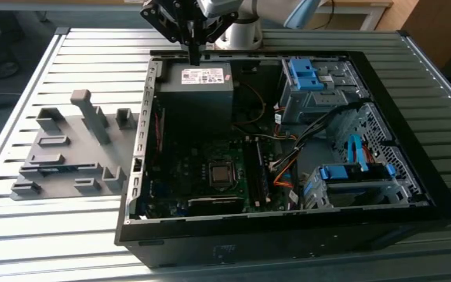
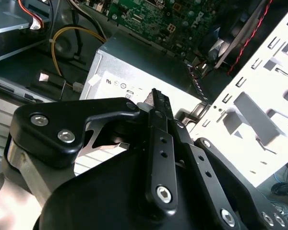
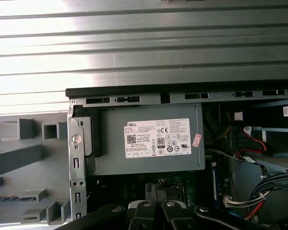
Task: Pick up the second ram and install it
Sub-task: 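Reach for the second ram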
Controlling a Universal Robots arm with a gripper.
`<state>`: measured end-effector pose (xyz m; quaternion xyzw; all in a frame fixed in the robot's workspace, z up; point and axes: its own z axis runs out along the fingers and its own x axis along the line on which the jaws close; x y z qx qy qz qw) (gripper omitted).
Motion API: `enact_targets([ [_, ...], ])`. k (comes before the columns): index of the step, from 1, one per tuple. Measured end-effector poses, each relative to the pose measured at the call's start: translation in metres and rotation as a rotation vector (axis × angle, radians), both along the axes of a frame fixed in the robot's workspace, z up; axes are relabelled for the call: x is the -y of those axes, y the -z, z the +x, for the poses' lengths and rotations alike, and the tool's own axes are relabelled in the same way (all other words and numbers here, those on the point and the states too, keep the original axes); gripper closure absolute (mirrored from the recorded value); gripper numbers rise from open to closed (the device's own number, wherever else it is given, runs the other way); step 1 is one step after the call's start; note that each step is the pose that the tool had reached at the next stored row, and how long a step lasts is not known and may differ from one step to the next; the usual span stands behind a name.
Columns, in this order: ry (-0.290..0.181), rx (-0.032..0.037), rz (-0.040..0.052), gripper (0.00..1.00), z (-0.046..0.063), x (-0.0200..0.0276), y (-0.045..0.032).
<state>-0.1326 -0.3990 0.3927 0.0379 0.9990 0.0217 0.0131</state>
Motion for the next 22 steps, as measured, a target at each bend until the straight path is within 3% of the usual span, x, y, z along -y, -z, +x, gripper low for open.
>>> enact_targets([
  [22,0.000,-0.0015,0.0001,0.89,-0.0065,0.0000,0.0015],
])
